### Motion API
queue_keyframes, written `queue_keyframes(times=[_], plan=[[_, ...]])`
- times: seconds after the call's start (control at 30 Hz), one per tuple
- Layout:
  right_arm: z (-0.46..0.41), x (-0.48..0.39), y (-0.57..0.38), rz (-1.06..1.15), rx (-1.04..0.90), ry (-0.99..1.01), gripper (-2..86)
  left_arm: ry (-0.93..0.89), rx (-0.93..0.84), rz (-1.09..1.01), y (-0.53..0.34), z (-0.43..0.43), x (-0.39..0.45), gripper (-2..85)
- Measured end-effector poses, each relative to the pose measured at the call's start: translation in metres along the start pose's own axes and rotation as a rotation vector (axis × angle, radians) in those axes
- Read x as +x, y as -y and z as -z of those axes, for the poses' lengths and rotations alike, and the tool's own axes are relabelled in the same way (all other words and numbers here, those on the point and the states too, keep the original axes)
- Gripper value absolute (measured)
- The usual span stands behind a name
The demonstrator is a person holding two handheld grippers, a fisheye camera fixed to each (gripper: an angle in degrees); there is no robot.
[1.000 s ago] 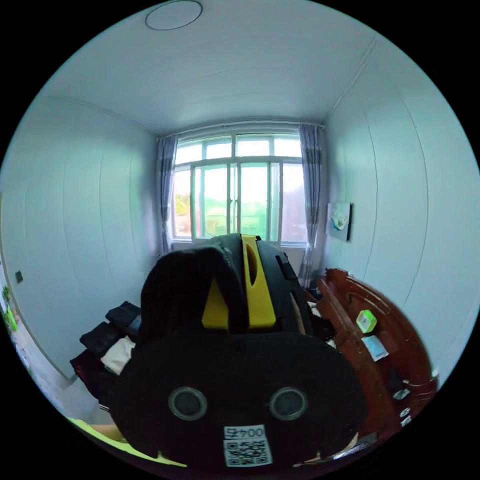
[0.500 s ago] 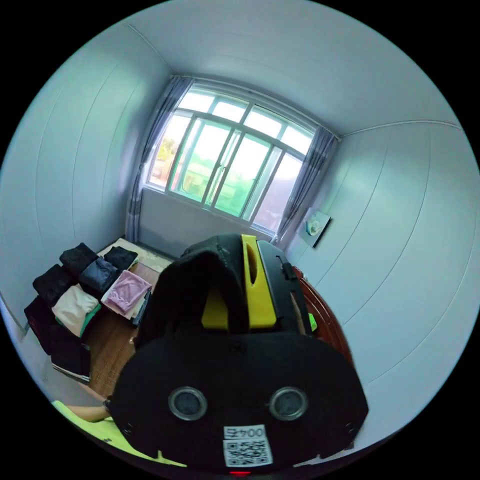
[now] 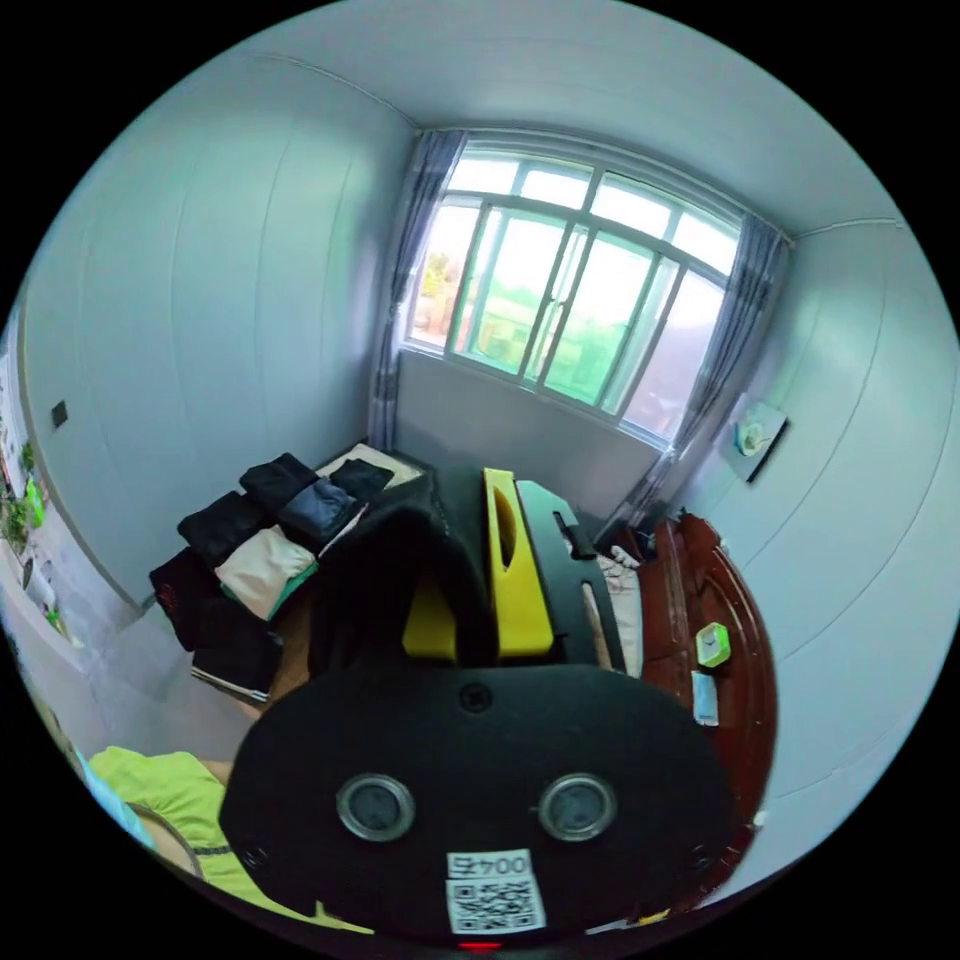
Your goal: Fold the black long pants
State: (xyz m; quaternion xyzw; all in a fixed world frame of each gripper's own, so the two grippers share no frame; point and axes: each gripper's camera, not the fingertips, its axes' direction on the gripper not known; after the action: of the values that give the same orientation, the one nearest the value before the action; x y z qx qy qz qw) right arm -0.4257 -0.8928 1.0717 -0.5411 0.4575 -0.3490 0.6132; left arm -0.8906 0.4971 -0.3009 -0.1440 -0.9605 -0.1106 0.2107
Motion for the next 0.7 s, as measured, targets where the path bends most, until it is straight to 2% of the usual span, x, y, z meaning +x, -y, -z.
queue_keyframes(times=[0.13, 0.23, 0.3, 0.47, 0.57, 0.7], plan=[[-0.024, -0.006, -0.003, -0.036, 0.002, 0.131, 2.0, 0.037, 0.011, -0.018, 0.022, 0.052, 0.000, 26.0], [-0.040, -0.016, -0.009, -0.052, 0.006, 0.210, 2.0, 0.161, -0.020, -0.024, 0.040, 0.073, -0.007, 25.8], [-0.048, -0.023, -0.011, -0.049, 0.005, 0.236, 2.0, 0.308, -0.102, 0.047, 0.038, 0.069, -0.042, 20.5], [-0.059, -0.036, -0.013, -0.004, -0.002, 0.248, 1.9, 0.426, -0.260, 0.241, 0.002, 0.068, -0.145, 4.7], [-0.063, -0.039, -0.015, 0.028, 0.000, 0.210, 1.8, 0.445, -0.323, 0.302, -0.017, 0.085, -0.185, 2.4], [-0.076, -0.036, -0.022, 0.090, -0.025, 0.101, 1.3, 0.433, -0.295, 0.292, -0.020, 0.144, -0.214, 0.2]])
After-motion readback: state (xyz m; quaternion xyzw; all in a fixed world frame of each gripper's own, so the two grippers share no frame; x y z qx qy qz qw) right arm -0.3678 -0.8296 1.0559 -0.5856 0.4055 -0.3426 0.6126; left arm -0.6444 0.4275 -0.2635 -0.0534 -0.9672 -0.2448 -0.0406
